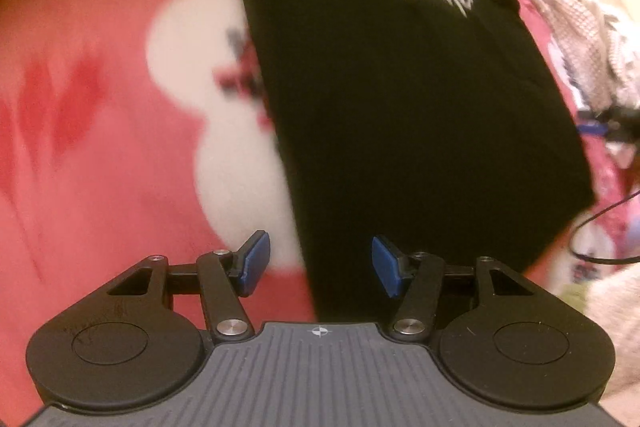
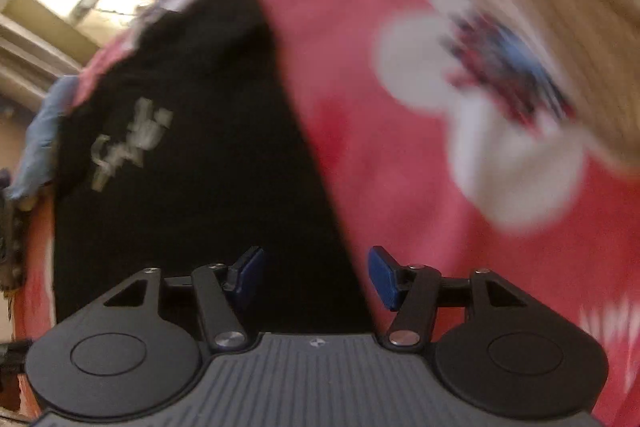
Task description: Fold clothes
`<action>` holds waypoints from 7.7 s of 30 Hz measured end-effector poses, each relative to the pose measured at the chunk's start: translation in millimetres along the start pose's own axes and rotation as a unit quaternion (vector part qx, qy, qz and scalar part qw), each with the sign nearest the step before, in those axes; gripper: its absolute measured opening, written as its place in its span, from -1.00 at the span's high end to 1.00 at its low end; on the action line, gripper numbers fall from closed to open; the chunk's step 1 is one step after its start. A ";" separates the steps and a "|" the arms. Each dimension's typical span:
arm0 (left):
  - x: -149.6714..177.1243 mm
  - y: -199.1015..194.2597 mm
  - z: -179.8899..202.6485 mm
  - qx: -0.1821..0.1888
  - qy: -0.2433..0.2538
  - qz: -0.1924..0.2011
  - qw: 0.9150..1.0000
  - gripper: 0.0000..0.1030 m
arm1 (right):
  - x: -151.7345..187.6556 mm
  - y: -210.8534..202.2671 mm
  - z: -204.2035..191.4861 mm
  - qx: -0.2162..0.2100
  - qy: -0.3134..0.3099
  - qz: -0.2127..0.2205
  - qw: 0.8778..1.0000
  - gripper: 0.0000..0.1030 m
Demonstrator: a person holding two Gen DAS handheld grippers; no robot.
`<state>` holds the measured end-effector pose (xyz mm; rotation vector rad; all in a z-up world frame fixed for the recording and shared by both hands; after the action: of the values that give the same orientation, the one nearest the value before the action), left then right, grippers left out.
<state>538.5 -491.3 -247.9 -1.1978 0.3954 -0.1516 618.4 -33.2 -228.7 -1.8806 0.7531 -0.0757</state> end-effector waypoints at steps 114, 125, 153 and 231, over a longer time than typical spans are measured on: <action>-348.5 -44.3 -134.3 0.086 -0.277 0.375 0.881 0.12 | -259.9 147.7 -182.2 -0.244 -0.076 0.166 0.952 0.15; -267.7 -37.3 -48.4 0.006 -0.056 0.252 0.966 -0.03 | -186.8 245.3 -348.3 -0.110 -0.421 0.023 0.900 0.64; -177.2 4.4 -58.3 -0.060 -0.004 0.143 0.988 -0.07 | -327.4 185.5 -198.9 -0.069 -0.108 0.184 0.975 0.62; -37.2 -17.8 -42.2 -0.012 -0.011 0.052 0.999 0.28 | -14.3 -21.1 -2.3 0.059 -0.012 0.057 0.997 0.27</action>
<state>490.0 -522.8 -236.2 -1.1985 0.4398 -0.0441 615.8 -22.3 -205.7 -1.7204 0.8206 -0.0233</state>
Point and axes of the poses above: each gripper's, at about its wrist camera, not at the fingertips, and y roughly the way its jaws point, z to its right, x to its underside, the point moved 8 cm from there along y, roughly the way its jaws point, and after that the axes turned 4 degrees about -x, right-handed, at the moved point
